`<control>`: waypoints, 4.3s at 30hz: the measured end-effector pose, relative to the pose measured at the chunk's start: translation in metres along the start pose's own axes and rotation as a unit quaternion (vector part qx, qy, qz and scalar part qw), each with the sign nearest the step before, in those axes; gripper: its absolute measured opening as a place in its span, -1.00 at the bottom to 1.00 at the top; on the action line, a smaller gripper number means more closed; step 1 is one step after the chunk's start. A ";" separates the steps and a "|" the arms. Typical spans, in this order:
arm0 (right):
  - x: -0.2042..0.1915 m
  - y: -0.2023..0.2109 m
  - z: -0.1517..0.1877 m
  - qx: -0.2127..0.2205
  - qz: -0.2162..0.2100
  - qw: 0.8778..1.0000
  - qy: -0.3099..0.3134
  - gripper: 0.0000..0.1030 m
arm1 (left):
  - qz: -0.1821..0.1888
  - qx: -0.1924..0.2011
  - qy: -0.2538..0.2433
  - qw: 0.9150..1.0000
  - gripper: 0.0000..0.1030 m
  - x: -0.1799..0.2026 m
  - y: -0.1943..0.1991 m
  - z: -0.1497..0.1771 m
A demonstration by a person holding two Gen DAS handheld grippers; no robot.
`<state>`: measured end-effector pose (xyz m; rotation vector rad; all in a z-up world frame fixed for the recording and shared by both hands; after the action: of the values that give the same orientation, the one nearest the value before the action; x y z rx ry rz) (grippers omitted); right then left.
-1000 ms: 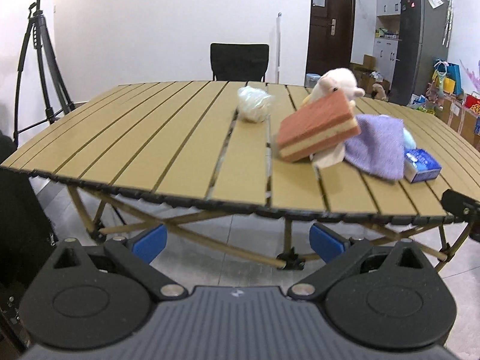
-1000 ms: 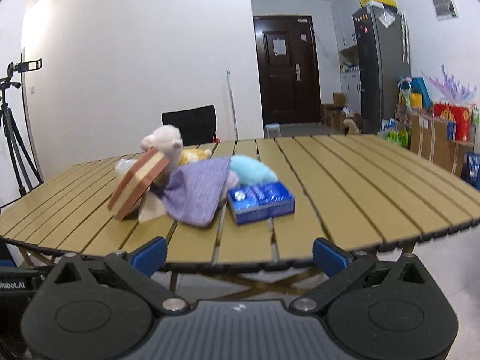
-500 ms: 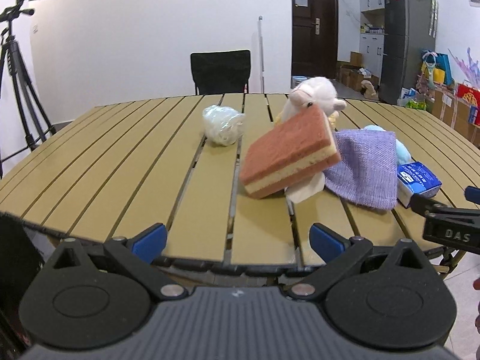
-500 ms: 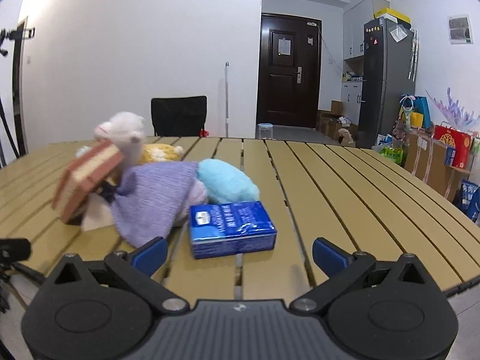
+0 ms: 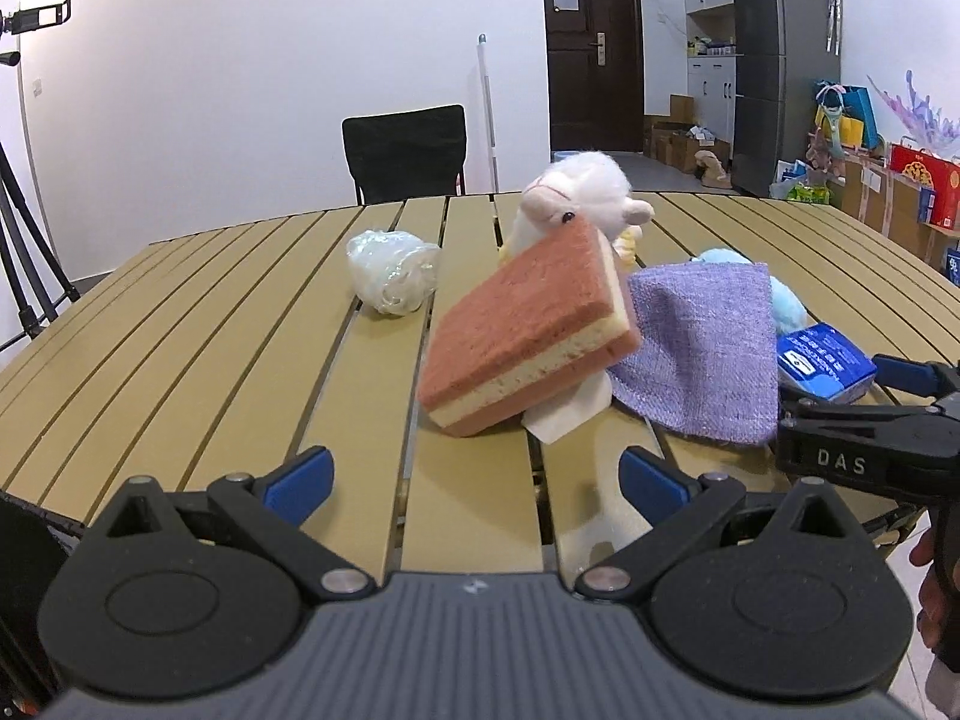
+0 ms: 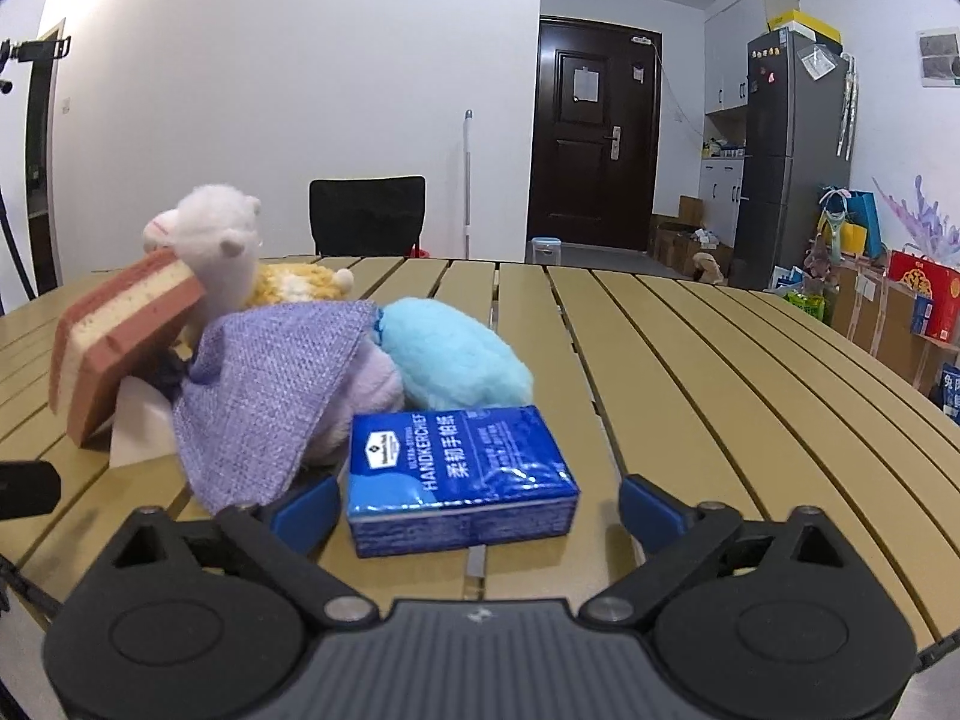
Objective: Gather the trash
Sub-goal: 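Grasp the blue tissue pack with the right tool while the left tool grasps the pink sponge, then carry the sponge and tissue pack down toward the black bin with both tools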
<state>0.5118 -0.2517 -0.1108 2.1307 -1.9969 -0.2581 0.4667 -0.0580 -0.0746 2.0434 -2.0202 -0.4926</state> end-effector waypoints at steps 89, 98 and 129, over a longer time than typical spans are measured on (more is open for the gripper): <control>0.013 0.092 -0.016 0.072 0.017 0.994 -0.087 0.43 | 0.030 0.137 0.059 0.988 -0.13 -0.033 0.066 -0.034; 0.003 0.133 0.001 0.065 0.014 0.994 -0.083 0.43 | 0.039 0.120 0.086 0.988 -0.13 -0.045 0.106 -0.004; -0.047 0.241 0.126 -0.068 -0.028 0.994 -0.079 0.43 | 0.000 0.026 0.050 0.998 -0.13 -0.077 0.184 0.121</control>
<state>0.2434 -0.2235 -0.1673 2.1415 -1.9401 -0.5711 0.2507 0.0231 -0.1080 2.0537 -1.9947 -0.3341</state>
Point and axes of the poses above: each gripper's, at about its wrist camera, not at the fingertips, and y roughly against the way its jaws point, x to its right, z to its underside, the point moved 8 cm from there along -y, roughly the way its jaws point, and after that the axes turned 11 degrees about x, right-handed, at the moved point
